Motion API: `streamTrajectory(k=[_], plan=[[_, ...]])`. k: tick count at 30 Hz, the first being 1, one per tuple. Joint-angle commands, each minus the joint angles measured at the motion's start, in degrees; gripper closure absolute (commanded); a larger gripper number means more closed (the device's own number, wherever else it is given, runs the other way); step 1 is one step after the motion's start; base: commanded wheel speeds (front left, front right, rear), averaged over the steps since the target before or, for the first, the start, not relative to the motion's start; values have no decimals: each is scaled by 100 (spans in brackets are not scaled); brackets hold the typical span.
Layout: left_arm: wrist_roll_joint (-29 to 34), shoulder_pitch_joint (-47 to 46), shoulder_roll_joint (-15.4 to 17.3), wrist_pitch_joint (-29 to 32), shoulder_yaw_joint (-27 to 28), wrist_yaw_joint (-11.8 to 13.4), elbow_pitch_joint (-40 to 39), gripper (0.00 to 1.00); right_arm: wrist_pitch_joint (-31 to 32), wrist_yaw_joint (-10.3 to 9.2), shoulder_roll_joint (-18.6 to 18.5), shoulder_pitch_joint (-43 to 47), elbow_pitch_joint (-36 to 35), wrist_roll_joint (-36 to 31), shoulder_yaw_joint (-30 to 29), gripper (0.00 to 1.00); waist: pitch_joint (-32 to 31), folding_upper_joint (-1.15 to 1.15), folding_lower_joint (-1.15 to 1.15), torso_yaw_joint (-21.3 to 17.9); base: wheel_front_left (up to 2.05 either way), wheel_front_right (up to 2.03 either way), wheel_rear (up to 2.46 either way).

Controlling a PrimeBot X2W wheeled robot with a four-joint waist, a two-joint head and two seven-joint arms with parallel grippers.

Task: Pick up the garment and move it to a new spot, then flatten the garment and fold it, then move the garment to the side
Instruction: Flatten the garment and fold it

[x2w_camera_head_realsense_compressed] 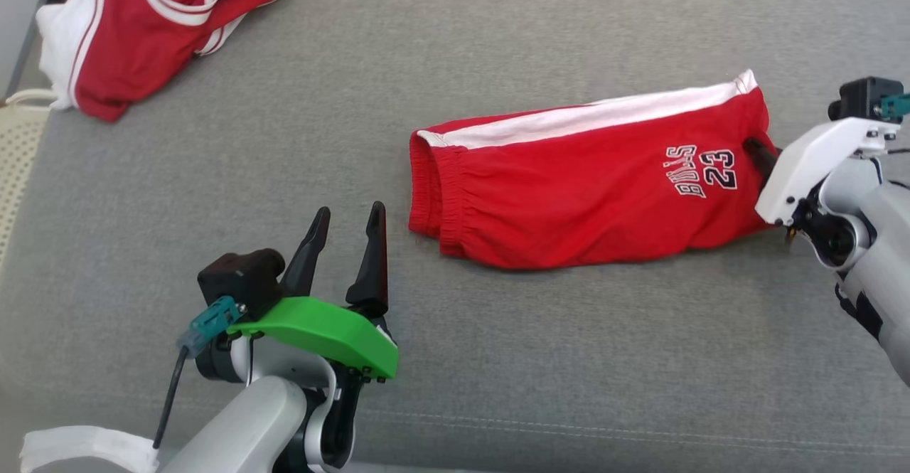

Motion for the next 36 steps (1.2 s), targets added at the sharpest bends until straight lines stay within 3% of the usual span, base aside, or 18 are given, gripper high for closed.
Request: streamTrajectory(k=[1, 11, 15, 29, 36], plan=[[-35, 99, 84, -1, 22, 38, -39, 0, -69, -2, -61, 146, -58, 51, -4, 100, -235, 0, 0, -341, 0, 0, 0], [101, 355, 402, 90, -61, 203, -456, 0, -540, -2, -214, 930, -552, 418, -113, 100, -518, 0, 0, -1000, 0, 0, 0], [160, 367, 443, 127, -125, 234, -501, 0, -680, -2, -157, 1001, -558, 483, -156, 100, -546, 0, 0, -1074, 0, 0, 0], [30, 538, 434, 96, -117, 223, -480, 0, -1084, -2, -59, 967, -757, 341, -148, 100, -905, 0, 0, -966, 0, 0, 0], [-64, 659, 433, 50, -85, 197, -510, 0, -972, -2, 195, 739, -776, 2, -44, 100, -1068, 0, 0, -817, 0, 0, 0]])
